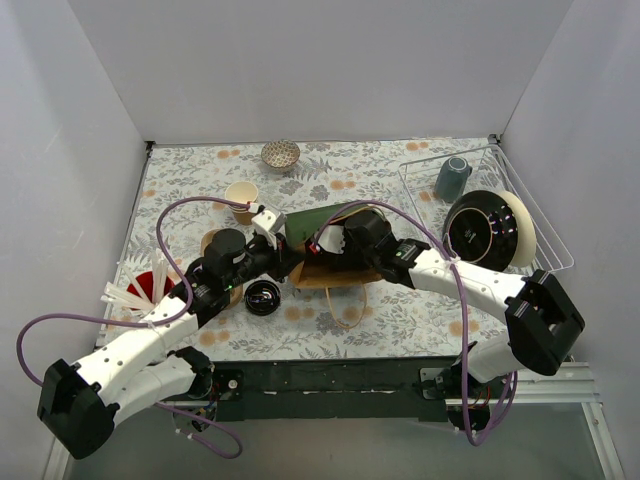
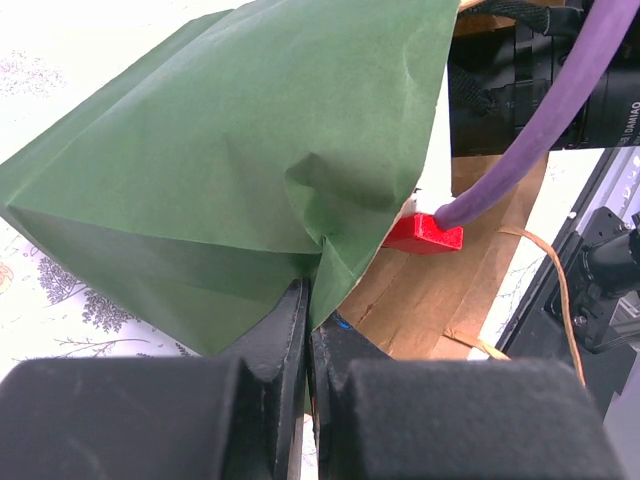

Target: Pack the takeout coffee

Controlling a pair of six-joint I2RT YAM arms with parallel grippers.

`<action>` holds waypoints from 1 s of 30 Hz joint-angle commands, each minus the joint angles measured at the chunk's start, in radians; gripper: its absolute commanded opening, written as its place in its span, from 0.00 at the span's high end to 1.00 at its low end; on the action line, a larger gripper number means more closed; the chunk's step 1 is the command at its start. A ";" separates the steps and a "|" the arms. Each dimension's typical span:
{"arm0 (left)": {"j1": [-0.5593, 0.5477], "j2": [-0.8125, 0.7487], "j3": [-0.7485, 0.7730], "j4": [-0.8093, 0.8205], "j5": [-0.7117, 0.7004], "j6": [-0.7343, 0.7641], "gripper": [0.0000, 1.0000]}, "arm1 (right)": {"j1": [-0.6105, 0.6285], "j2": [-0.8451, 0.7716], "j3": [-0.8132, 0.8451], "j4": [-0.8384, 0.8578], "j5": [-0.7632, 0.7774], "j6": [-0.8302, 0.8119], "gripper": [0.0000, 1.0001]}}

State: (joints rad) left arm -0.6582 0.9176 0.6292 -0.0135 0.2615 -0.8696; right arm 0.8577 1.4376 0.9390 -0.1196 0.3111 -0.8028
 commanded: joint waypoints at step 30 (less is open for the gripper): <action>-0.001 0.021 0.009 -0.006 0.033 -0.058 1.00 | -0.026 0.096 0.072 0.110 0.014 0.053 0.71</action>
State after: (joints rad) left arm -0.6559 0.9363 0.6292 0.0063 0.2466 -0.9127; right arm 0.8501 1.5162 0.9615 -0.0586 0.3126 -0.7891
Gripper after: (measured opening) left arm 0.009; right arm 0.773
